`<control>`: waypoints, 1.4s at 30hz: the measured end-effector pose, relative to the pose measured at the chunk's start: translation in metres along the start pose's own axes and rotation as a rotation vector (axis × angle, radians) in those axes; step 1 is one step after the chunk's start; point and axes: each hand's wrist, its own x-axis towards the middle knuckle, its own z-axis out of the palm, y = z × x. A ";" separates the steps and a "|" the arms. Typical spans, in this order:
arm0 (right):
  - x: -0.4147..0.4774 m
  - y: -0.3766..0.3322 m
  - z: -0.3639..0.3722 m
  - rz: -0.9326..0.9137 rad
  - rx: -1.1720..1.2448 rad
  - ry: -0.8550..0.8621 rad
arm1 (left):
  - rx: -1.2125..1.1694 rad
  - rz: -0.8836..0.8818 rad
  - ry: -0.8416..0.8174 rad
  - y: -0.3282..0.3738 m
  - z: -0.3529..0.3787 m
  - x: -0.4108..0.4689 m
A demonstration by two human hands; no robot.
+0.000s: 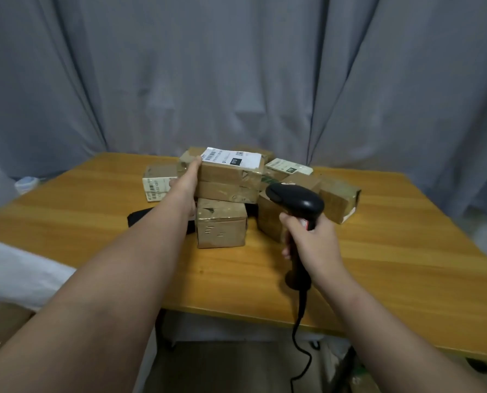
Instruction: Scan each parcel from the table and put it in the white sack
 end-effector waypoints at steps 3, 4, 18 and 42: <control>-0.003 -0.001 -0.006 -0.002 0.001 0.011 | -0.070 0.081 0.015 0.005 0.005 -0.009; -0.005 -0.002 -0.008 -0.004 0.003 0.019 | -0.085 0.118 0.013 0.008 0.006 -0.012; -0.108 0.021 0.004 -0.061 0.021 -0.067 | 0.441 0.757 -0.253 -0.032 -0.082 -0.122; -0.147 0.020 -0.016 -0.121 -0.054 -0.041 | 0.541 0.399 -0.221 -0.125 -0.075 -0.149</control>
